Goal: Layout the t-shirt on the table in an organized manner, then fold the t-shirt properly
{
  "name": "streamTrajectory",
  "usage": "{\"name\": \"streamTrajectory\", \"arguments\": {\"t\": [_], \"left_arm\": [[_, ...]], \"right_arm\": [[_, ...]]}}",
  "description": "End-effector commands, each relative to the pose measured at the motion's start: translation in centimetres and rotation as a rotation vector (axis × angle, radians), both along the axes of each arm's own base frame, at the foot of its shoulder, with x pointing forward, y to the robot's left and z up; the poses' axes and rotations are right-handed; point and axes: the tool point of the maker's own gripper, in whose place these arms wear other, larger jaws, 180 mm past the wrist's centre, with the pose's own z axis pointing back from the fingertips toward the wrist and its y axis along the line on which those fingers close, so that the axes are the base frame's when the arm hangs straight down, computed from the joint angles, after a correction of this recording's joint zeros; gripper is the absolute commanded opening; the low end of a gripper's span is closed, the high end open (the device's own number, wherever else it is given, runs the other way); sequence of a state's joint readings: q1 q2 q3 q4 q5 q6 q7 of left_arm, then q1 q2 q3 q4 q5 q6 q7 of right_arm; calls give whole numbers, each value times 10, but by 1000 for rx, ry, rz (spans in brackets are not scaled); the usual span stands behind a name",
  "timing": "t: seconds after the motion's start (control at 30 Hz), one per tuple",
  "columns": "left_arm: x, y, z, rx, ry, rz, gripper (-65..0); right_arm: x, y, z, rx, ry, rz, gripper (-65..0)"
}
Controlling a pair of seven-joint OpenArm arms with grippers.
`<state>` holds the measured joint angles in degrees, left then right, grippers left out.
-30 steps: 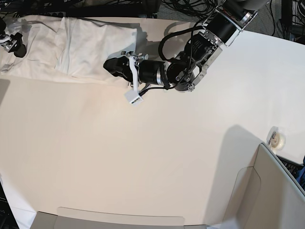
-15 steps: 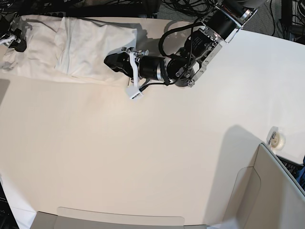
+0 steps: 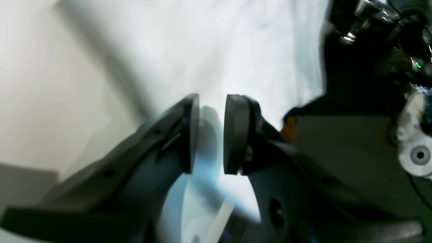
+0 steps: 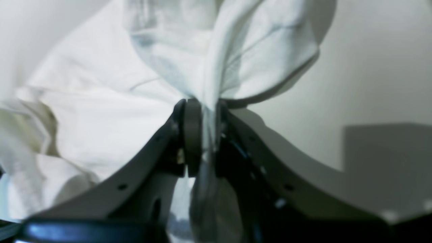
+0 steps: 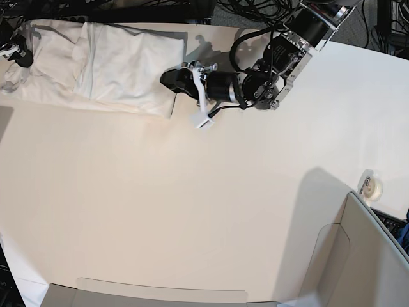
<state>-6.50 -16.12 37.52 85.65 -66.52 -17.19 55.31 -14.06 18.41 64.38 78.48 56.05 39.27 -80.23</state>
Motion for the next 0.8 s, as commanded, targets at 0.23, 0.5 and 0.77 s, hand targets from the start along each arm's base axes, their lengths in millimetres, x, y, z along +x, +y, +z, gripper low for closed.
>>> {"name": "streamTrajectory", "arguments": {"t": [0.23,0.5,0.77], "left_arm": [[9,81,-20,84,31,182,-518],[4,110,-38,178,30,224,-518],[-21,111,-69,326,12,170,-518]], "right_arm": [[27,10,59,-210,-119,105,-650],[66,109,97,-315,-248,373,-650],[85,190,84,-199,-286,603,-650]]}}
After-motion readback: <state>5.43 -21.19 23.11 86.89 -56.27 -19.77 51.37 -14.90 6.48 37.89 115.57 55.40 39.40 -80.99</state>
